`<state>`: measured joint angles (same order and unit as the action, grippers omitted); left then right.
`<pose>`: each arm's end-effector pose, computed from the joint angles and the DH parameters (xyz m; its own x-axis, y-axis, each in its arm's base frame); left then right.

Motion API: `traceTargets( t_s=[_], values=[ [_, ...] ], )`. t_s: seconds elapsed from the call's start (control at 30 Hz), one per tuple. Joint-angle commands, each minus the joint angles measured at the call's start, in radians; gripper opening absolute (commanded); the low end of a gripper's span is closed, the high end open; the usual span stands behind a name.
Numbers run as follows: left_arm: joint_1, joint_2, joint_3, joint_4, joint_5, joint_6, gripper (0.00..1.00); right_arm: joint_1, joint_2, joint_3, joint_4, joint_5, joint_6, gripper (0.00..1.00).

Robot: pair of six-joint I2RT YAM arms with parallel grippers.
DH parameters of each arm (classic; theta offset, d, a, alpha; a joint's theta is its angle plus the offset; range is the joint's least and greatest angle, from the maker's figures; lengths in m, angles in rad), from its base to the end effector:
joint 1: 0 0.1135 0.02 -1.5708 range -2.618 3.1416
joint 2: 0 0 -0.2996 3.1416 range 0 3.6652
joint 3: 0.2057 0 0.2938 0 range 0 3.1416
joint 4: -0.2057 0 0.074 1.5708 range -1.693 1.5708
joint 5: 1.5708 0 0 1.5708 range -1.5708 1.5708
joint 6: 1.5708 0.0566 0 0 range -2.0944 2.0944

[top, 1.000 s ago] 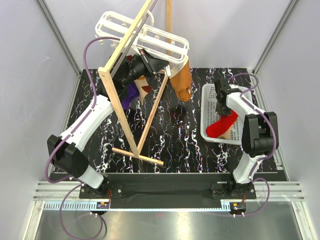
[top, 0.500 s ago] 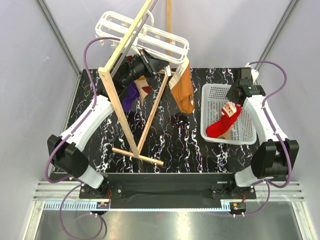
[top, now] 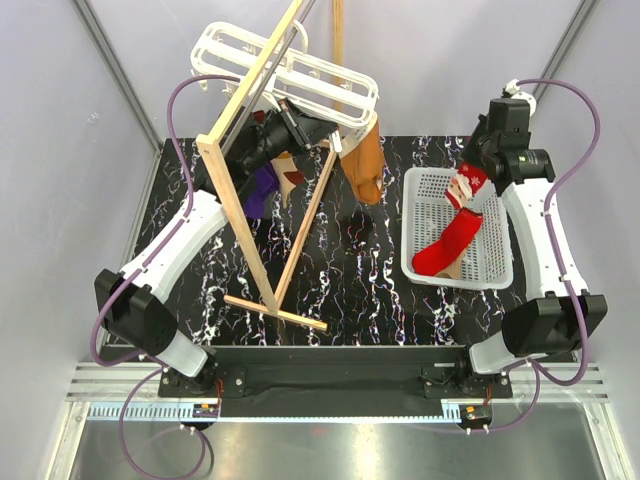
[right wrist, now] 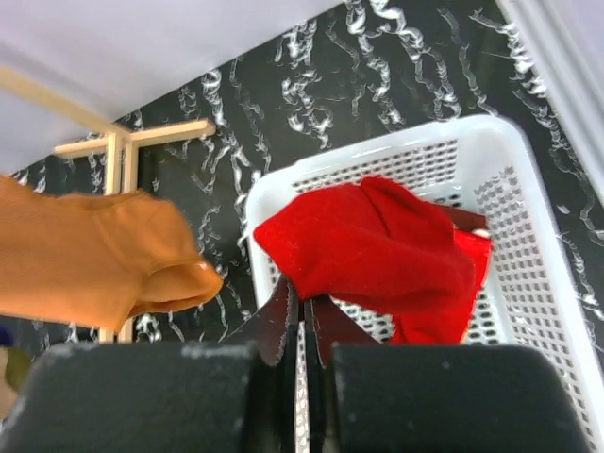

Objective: Clip the socks to the hanger
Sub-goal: Pick up the sock from the bin, then clamp the sock onto the hanger.

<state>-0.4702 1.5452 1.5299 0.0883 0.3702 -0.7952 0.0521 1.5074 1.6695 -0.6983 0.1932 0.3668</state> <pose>0.3716 -0.2118 0.4778 -0.4857 -0.4998 -0.7171 0.5674 0.4438 -0.6936 0.3866 0.0093 0.4520 -0.4354 0.3297 -0.8377 0.2891 0.9324 0.2167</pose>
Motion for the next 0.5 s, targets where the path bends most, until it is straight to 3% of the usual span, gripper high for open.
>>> traceTargets(
  t_s=[0.0,0.2,0.33,0.4,0.43,0.47],
  values=[
    [0.010,-0.034,-0.007,0.024,0.012,-0.013,0.00,-0.005,-0.007,-0.055,-0.017,-0.112,-0.016,0.00],
    [0.008,-0.030,-0.010,0.027,0.015,-0.018,0.00,0.002,-0.102,-0.409,0.068,-0.291,0.079,0.00],
    [0.010,-0.028,-0.010,0.027,0.015,-0.016,0.00,0.017,-0.173,-0.531,0.017,-0.307,0.075,0.04],
    [0.010,-0.028,-0.008,0.028,0.015,-0.016,0.00,0.015,-0.237,-0.565,-0.018,-0.298,0.066,0.10],
    [0.010,-0.027,-0.008,0.027,0.015,-0.018,0.00,0.015,-0.259,-0.570,-0.029,-0.282,0.066,0.22],
    [0.008,-0.027,-0.008,0.028,0.013,-0.019,0.00,0.014,-0.277,-0.568,-0.047,-0.279,0.066,0.26]
  ],
)
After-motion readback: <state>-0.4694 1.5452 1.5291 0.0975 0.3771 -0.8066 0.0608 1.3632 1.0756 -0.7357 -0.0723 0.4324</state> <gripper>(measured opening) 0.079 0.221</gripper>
